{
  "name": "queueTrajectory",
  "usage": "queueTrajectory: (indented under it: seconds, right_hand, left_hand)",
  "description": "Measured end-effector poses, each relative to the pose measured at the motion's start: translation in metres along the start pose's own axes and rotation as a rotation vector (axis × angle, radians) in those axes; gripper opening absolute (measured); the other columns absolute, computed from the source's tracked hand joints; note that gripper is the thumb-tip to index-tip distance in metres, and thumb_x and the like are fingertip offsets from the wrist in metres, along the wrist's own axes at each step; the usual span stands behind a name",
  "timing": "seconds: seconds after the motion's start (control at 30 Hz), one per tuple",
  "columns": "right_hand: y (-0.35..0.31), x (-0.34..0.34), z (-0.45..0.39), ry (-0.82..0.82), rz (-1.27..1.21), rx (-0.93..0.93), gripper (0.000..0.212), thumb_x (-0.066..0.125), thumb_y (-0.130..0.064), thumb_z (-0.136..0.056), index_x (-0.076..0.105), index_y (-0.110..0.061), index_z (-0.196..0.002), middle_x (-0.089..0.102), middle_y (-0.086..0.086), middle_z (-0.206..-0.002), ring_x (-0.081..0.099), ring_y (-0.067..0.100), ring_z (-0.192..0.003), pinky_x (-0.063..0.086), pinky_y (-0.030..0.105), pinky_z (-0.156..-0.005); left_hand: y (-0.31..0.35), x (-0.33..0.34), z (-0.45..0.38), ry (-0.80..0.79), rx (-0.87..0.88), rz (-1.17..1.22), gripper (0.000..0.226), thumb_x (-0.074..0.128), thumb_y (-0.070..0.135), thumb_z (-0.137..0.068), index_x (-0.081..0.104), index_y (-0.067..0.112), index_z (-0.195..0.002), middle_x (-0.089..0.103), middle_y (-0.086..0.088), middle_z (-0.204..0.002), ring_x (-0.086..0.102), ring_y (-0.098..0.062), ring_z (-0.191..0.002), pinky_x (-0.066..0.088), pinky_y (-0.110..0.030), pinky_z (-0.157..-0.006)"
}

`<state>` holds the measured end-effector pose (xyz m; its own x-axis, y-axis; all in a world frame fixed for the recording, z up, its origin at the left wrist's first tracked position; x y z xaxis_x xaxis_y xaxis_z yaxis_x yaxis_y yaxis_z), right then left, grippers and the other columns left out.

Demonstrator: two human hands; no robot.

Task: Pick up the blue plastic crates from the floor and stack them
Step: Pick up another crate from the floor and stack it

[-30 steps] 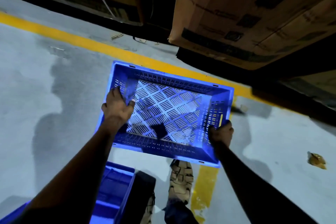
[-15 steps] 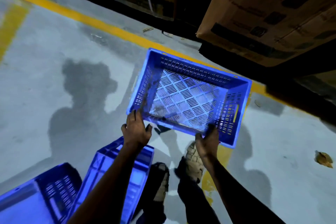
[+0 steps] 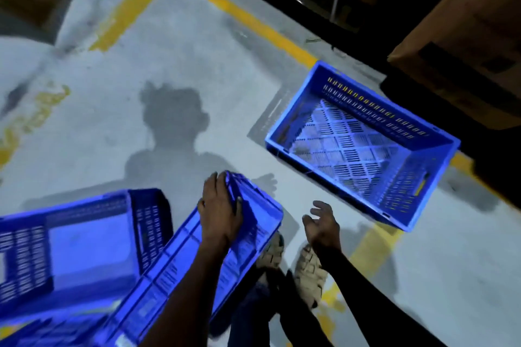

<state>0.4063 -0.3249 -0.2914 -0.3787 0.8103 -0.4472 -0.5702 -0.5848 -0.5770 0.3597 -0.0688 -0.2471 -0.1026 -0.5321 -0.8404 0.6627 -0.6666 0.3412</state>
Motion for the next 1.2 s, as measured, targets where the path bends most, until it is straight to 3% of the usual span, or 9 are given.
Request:
queueTrajectory:
  seconds: [0.1, 0.27, 0.37, 0.5, 0.67, 0.87, 1.0, 1.13, 1.2]
  right_hand:
    - [-0.004, 0.014, 0.016, -0.046, -0.001, -0.028, 0.036, 0.065, -0.012, -0.09, 0.055, -0.012, -0.124, 0.065, 0.011, -0.112, 0.064, 0.027, -0.087, 0.053, 0.041, -0.084]
    - [0.002, 0.036, 0.028, -0.047, 0.047, -0.063, 0.036, 0.065, -0.009, -0.09, 0.056, -0.01, -0.124, 0.066, 0.009, -0.107, 0.063, 0.019, -0.08, 0.047, 0.03, -0.077]
    - [0.011, 0.047, 0.034, -0.035, 0.099, -0.043, 0.036, 0.065, -0.012, -0.089, 0.056, -0.014, -0.123, 0.068, 0.01, -0.109, 0.066, 0.03, -0.089, 0.053, 0.04, -0.082]
    - [0.015, 0.064, 0.053, -0.03, 0.131, -0.002, 0.038, 0.062, -0.015, -0.09, 0.051, -0.017, -0.126, 0.068, 0.008, -0.113, 0.064, 0.031, -0.097, 0.052, 0.044, -0.087]
    - [0.014, 0.091, 0.077, -0.015, 0.137, 0.071, 0.053, 0.065, -0.024, -0.088, 0.041, -0.016, -0.134, 0.061, 0.002, -0.109, 0.061, 0.026, -0.096, 0.049, 0.041, -0.09]
    - [0.013, 0.104, 0.119, 0.079, 0.136, 0.187, 0.076, 0.067, -0.044, -0.078, 0.037, -0.003, -0.134, 0.061, 0.018, -0.116, 0.06, 0.035, -0.11, 0.043, 0.028, -0.087]
    - [0.055, 0.102, 0.116, 0.114, 0.085, 0.173, 0.12, 0.052, -0.074, -0.048, 0.036, 0.006, -0.136, 0.056, 0.032, -0.126, 0.057, 0.046, -0.116, 0.046, 0.055, -0.098]
    - [0.017, 0.092, 0.163, -0.022, 0.069, 0.21, 0.093, 0.064, -0.059, -0.075, 0.032, -0.007, -0.143, 0.053, 0.018, -0.134, 0.057, 0.031, -0.119, 0.044, 0.052, -0.103]
    - [-0.006, 0.086, 0.186, -0.007, -0.011, 0.162, 0.076, 0.065, -0.06, -0.077, 0.038, -0.018, -0.134, 0.058, 0.008, -0.122, 0.062, 0.013, -0.092, 0.051, 0.043, -0.088]
  left_hand:
    - [-0.021, -0.009, 0.01, 0.099, -0.091, 0.066, 0.064, 0.056, 0.027, -0.093, 0.028, 0.012, -0.149, 0.026, -0.011, -0.157, 0.02, -0.026, -0.147, 0.027, -0.052, -0.11]
    - [-0.076, 0.003, 0.028, 0.071, -0.183, 0.032, 0.068, 0.057, 0.033, -0.093, 0.025, 0.012, -0.15, 0.023, -0.011, -0.158, 0.018, -0.027, -0.147, 0.026, -0.053, -0.11]
    - [-0.125, 0.006, 0.049, 0.046, -0.324, 0.043, 0.074, 0.059, 0.04, -0.091, 0.024, 0.012, -0.15, 0.024, -0.012, -0.158, 0.019, -0.029, -0.146, 0.025, -0.056, -0.11]
    - [-0.184, 0.013, 0.069, -0.117, -0.438, 0.044, 0.074, 0.055, 0.072, -0.08, 0.051, 0.014, -0.126, 0.057, -0.012, -0.129, 0.051, -0.031, -0.123, 0.03, -0.054, -0.103]
    - [-0.21, 0.007, 0.061, -0.305, -0.282, 0.126, 0.049, 0.066, 0.053, -0.084, 0.045, 0.008, -0.087, 0.053, -0.012, -0.085, 0.056, -0.028, -0.083, 0.042, -0.038, -0.071]
    - [-0.194, 0.016, 0.087, -0.451, -0.114, 0.104, 0.045, 0.072, 0.05, -0.08, 0.047, 0.013, -0.083, 0.055, -0.007, -0.081, 0.054, -0.025, -0.075, 0.035, -0.031, -0.061]
    - [-0.159, 0.029, 0.128, -0.537, 0.0, 0.055, 0.045, 0.072, 0.048, -0.069, 0.041, 0.017, -0.078, 0.054, -0.007, -0.08, 0.059, -0.032, -0.081, 0.038, -0.035, -0.062]
    - [-0.143, 0.004, 0.143, -0.498, 0.069, 0.031, 0.046, 0.077, 0.044, -0.066, 0.045, 0.014, -0.08, 0.057, -0.01, -0.078, 0.059, -0.035, -0.079, 0.039, -0.038, -0.061]
    - [-0.139, -0.016, 0.154, -0.472, 0.126, 0.031, 0.045, 0.076, 0.044, -0.066, 0.046, 0.013, -0.079, 0.059, -0.011, -0.078, 0.059, -0.036, -0.079, 0.036, -0.037, -0.059]
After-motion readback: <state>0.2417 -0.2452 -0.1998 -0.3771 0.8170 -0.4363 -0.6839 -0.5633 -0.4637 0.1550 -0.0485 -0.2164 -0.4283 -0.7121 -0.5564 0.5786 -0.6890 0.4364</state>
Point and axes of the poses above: each hand's wrist, its own z-axis away from the middle knuckle, its own x-axis out of the palm, y = z × x, the point moved 7 cm from there along -z, towards the middle knuckle
